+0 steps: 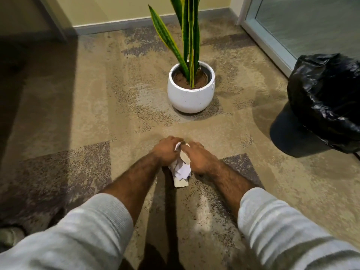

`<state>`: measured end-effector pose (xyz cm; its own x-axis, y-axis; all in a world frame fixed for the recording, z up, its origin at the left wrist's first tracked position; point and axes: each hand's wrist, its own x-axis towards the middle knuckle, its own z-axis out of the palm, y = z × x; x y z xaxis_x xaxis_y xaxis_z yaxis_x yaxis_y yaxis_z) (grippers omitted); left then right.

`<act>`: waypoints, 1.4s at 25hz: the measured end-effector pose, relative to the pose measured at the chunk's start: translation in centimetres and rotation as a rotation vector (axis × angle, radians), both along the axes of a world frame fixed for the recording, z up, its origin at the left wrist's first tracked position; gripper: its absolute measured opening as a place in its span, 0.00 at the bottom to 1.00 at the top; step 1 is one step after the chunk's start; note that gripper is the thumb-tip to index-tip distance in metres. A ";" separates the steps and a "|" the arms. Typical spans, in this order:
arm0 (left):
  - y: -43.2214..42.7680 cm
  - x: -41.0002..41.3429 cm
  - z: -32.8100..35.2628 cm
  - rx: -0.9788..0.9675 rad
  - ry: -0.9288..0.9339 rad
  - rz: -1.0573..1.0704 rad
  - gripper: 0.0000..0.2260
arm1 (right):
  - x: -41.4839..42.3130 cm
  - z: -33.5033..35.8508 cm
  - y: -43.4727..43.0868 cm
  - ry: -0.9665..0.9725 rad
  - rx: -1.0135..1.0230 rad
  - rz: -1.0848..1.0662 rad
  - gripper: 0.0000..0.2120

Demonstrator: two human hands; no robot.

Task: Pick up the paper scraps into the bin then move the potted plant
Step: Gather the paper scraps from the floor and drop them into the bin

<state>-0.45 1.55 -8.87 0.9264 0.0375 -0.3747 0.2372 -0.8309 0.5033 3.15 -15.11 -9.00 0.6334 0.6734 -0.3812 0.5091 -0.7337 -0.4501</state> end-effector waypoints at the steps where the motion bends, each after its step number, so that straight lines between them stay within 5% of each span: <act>1: 0.2 -0.5 0.2 -0.060 0.033 0.047 0.24 | 0.3 0.7 -0.1 0.002 0.064 -0.037 0.34; 5: 1.1 -1.6 1.0 -0.074 0.111 0.117 0.32 | 1.8 2.3 -0.9 0.028 0.018 -0.219 0.33; 9: 0.5 -3.2 0.2 0.137 0.185 -0.065 0.58 | 0.7 2.2 -1.3 0.128 -0.224 -0.108 0.60; 13: -0.5 -3.8 -1.4 0.231 0.115 -0.079 0.62 | -1.5 1.1 -0.1 0.038 -0.286 -0.125 0.67; 22: -1.0 -3.5 -3.1 0.057 0.072 0.020 0.53 | -1.8 -0.6 1.4 0.053 -0.180 -0.233 0.53; 26: -1.7 -3.5 -3.4 -0.037 0.008 0.093 0.27 | -2.3 -1.2 2.3 0.005 0.001 -0.275 0.29; 31: -2.9 -3.8 -2.3 -0.126 -0.089 0.194 0.06 | -2.5 -0.6 2.8 0.048 0.111 -0.380 0.10; 35: -3.4 -3.1 -0.1 -0.228 -0.115 0.257 0.06 | -1.3 1.1 2.6 0.116 0.190 -0.482 0.08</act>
